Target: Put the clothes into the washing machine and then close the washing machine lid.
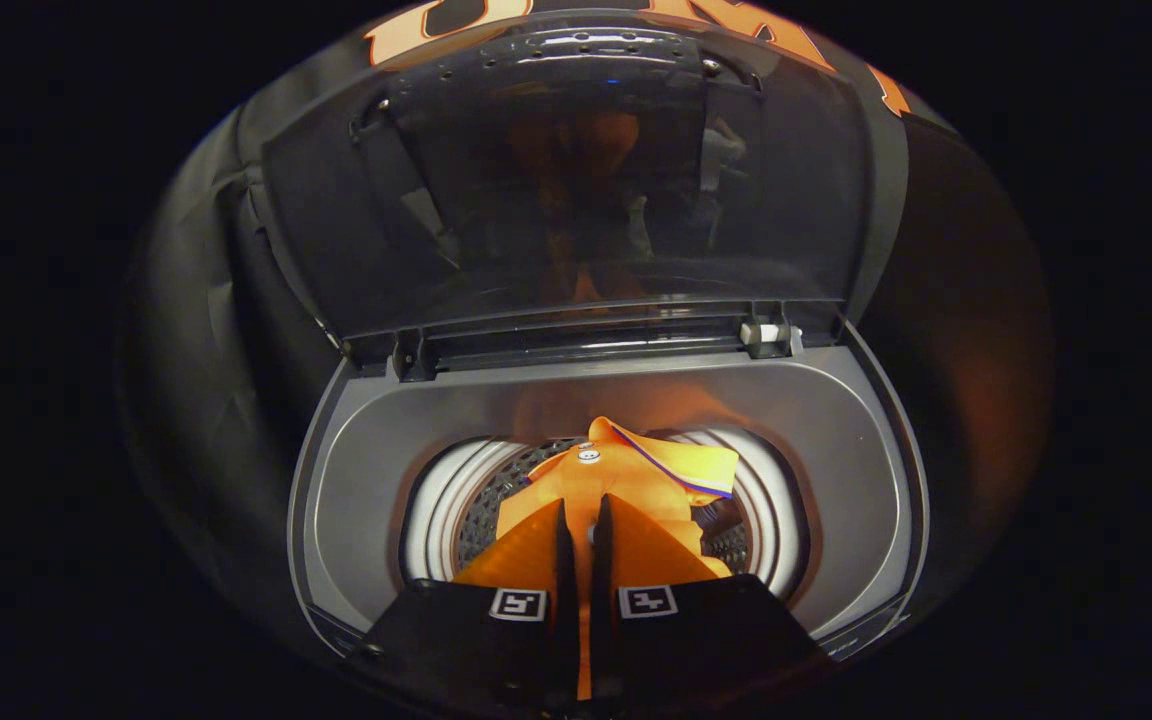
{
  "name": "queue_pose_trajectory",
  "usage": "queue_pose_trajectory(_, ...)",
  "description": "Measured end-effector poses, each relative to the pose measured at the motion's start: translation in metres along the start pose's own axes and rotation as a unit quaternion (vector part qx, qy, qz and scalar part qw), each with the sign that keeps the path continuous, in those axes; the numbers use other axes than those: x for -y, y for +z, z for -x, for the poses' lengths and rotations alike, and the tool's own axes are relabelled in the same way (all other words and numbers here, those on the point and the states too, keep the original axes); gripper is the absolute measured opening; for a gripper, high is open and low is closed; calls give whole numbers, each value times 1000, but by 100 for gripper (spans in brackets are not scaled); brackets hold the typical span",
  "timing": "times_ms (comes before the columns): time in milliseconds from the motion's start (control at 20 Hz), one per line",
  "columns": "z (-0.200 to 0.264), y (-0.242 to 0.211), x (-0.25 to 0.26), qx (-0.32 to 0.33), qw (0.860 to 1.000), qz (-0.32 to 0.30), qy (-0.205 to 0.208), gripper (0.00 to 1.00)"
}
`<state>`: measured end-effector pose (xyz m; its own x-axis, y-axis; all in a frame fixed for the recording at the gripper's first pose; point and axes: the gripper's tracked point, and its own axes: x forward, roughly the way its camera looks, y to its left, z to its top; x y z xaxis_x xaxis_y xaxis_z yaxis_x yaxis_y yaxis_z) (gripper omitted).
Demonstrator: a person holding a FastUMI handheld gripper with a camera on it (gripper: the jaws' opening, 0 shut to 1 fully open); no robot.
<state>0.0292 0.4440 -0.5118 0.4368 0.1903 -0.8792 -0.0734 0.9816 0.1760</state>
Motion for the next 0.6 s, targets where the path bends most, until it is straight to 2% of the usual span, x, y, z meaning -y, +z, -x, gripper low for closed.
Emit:
queue_pose_trajectory(400,3,-1,1,-2,1000,-2,0,14)
queue_pose_trajectory(450,1,-1,2,-1,1000,-3,-4,19)
queue_pose_trajectory(550,3,-2,5,-3,1000,-7,-4,35)
queue_pose_trajectory(600,4,-2,7,-3,1000,-9,-9,37)
